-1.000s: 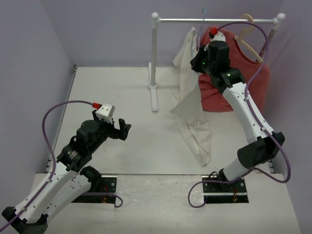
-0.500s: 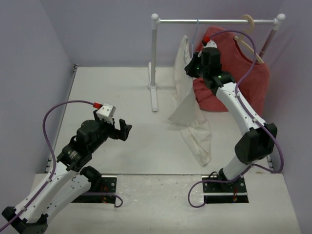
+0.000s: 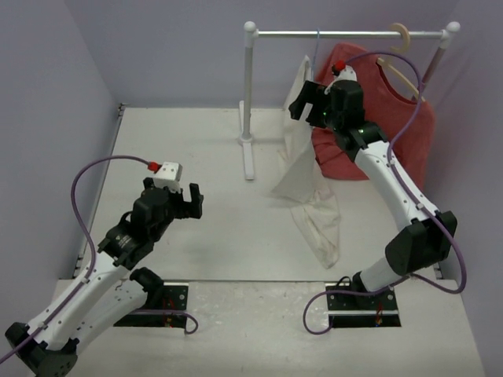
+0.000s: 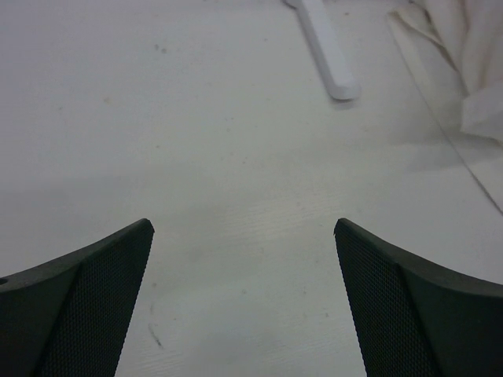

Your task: Place the t-shirt on the hanger

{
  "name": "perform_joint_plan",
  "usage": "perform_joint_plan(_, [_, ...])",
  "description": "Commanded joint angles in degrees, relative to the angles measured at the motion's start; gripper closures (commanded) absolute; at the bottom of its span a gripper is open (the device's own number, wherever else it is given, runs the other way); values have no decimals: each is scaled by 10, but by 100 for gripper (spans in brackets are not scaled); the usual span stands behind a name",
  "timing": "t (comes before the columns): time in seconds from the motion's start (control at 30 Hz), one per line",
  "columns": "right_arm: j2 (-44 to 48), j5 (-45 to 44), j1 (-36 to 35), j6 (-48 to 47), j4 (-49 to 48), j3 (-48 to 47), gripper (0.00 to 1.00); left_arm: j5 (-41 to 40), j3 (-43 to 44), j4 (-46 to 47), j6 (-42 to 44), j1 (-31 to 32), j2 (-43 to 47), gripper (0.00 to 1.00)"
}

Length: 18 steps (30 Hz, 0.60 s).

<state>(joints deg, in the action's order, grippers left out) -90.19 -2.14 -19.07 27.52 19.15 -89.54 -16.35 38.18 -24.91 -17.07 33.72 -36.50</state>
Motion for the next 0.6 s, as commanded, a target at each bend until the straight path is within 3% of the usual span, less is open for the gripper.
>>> perform_joint_plan(0.0, [96, -49, 1, -41, 16, 15, 1, -204, 50, -69, -82, -11, -48, 0])
perform_joint_plan(0.1, [175, -86, 1, -73, 40, 52, 1, -275, 59, -97, -116, -22, -50, 0])
perform_joint_plan(0.37, [447, -185, 1, -123, 212, 174, 1, -283, 35, -32, -84, -78, 14, 0])
perform_joint_plan(0.57, [692, -167, -2, -152, 188, 298, 1, -135, 34, -6, -60, -214, -4, 0])
